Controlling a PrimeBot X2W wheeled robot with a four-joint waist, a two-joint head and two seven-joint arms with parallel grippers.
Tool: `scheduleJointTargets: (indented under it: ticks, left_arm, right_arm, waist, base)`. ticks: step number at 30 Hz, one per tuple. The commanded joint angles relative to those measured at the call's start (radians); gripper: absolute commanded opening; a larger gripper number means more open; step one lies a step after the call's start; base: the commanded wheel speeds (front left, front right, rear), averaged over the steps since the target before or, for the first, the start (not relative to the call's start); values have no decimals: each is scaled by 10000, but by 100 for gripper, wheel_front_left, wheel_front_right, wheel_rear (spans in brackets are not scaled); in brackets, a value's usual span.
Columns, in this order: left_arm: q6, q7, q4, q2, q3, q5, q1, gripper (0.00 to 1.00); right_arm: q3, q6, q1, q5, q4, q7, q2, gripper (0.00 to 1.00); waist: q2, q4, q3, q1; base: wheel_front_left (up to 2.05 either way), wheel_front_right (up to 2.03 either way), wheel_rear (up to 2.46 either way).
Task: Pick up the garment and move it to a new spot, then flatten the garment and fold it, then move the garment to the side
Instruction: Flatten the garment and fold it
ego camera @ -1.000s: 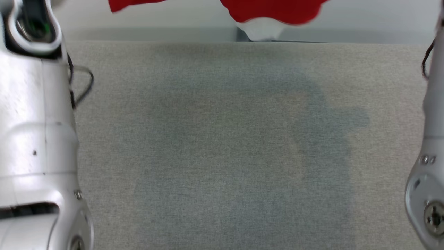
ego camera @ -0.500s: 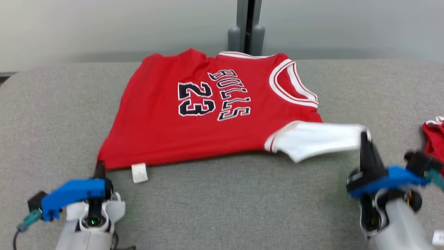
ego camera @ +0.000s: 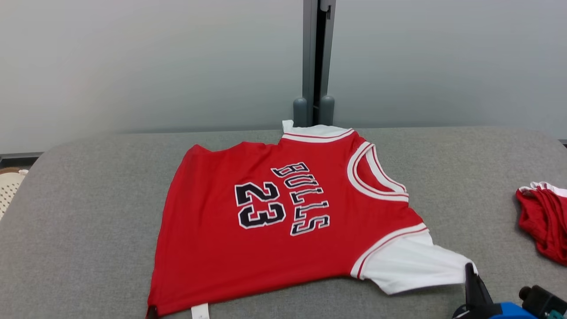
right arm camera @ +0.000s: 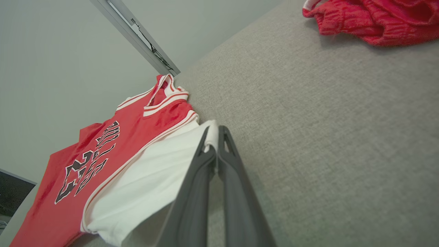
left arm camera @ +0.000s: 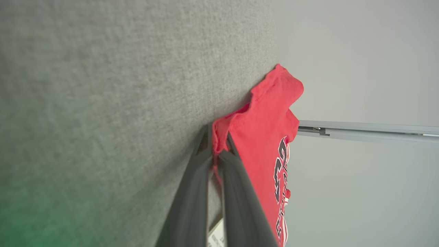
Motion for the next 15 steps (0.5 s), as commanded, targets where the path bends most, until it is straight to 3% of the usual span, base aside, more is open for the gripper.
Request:
scheduleJointTargets:
  ticks: [1,15]
  left_arm:
    - [73,-235,125,39,-72,-187,652,0]
    - [81,-1188,-853,38,-423,-361,2219,0]
  right_arm:
    - [-67,-14,441,62,-67,-50,-46,0]
    - [952,-12,2693,788,-663,-49,-46,0]
  waist:
    - [0,-46,-215,3]
    - [0,69,-764,3]
  base:
    - [0,0,0]
    - [0,0,0]
